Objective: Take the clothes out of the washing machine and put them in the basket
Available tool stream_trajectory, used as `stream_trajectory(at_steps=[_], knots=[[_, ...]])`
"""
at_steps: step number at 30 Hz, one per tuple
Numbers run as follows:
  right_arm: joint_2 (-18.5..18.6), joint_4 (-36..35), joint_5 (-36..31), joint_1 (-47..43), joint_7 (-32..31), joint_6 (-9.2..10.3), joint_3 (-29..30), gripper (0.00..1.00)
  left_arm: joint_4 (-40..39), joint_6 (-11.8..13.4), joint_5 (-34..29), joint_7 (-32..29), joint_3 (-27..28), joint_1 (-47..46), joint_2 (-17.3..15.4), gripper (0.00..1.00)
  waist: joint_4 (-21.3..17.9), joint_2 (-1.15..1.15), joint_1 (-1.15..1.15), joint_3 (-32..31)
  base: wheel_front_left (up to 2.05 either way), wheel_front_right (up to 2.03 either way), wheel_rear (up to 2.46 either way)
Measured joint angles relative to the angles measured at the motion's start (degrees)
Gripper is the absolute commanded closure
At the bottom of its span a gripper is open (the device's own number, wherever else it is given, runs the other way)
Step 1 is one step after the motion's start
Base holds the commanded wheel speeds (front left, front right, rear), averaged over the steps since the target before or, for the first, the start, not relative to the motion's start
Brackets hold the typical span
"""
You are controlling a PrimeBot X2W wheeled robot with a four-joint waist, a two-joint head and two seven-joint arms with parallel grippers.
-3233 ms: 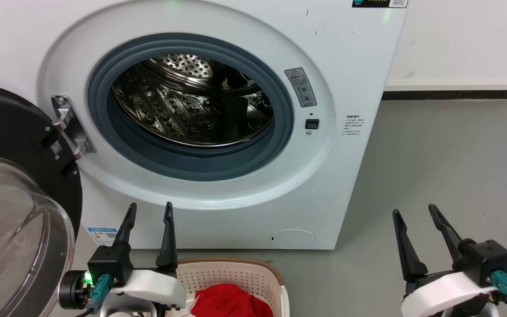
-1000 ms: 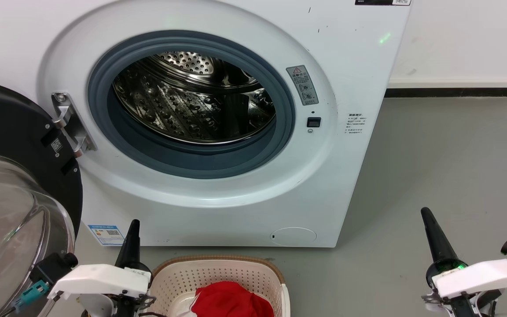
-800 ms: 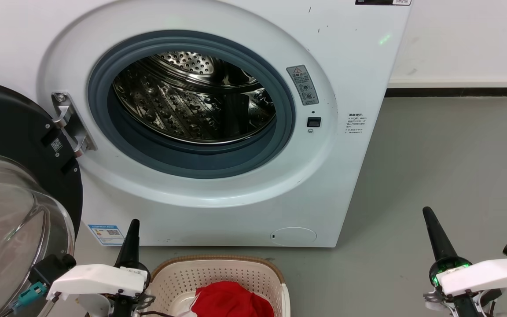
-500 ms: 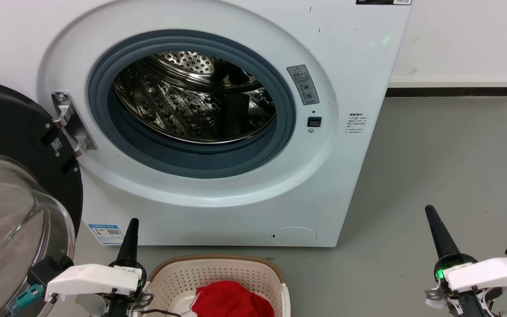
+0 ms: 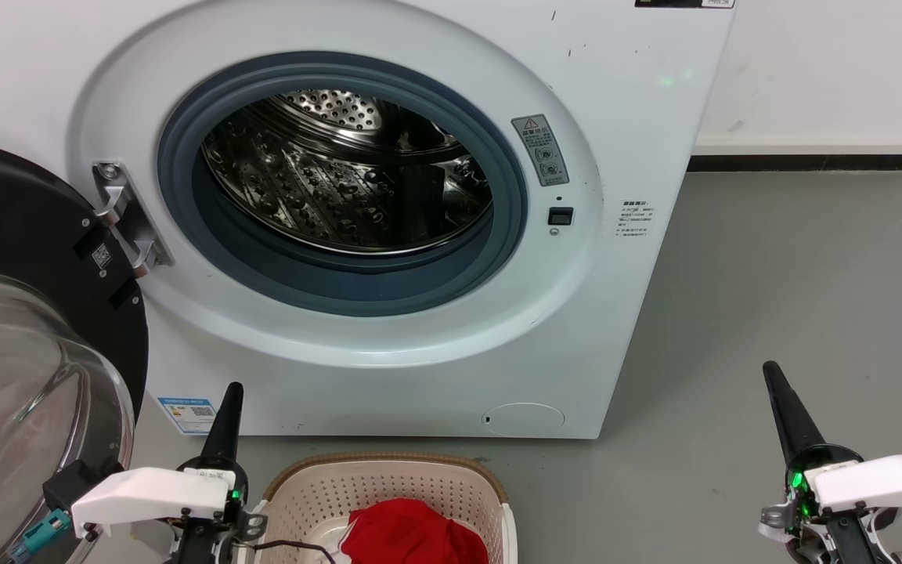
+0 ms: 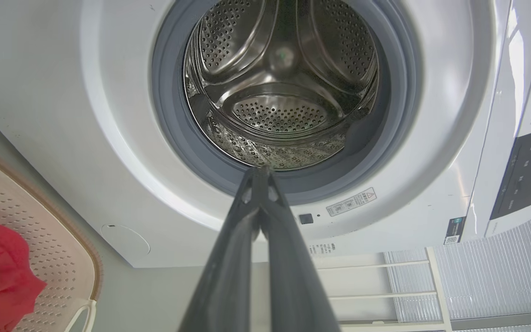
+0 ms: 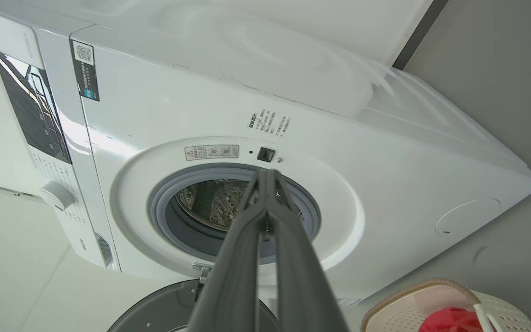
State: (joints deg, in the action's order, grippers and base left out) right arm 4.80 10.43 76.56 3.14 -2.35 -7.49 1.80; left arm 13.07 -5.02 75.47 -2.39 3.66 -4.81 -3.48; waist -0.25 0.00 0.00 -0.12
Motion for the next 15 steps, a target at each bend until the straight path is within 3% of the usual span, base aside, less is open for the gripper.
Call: stream_trajectory(at_steps=[15], knots=[[0.0,1.3,7.2,1.0,-0.8,0.00,0.9,1.00,0.4,-1.0,6.8,-1.8,1.1,-0.4,0.2,1.00,0.1,0.00,0.00,0.1,0.00,0.00,0.00]])
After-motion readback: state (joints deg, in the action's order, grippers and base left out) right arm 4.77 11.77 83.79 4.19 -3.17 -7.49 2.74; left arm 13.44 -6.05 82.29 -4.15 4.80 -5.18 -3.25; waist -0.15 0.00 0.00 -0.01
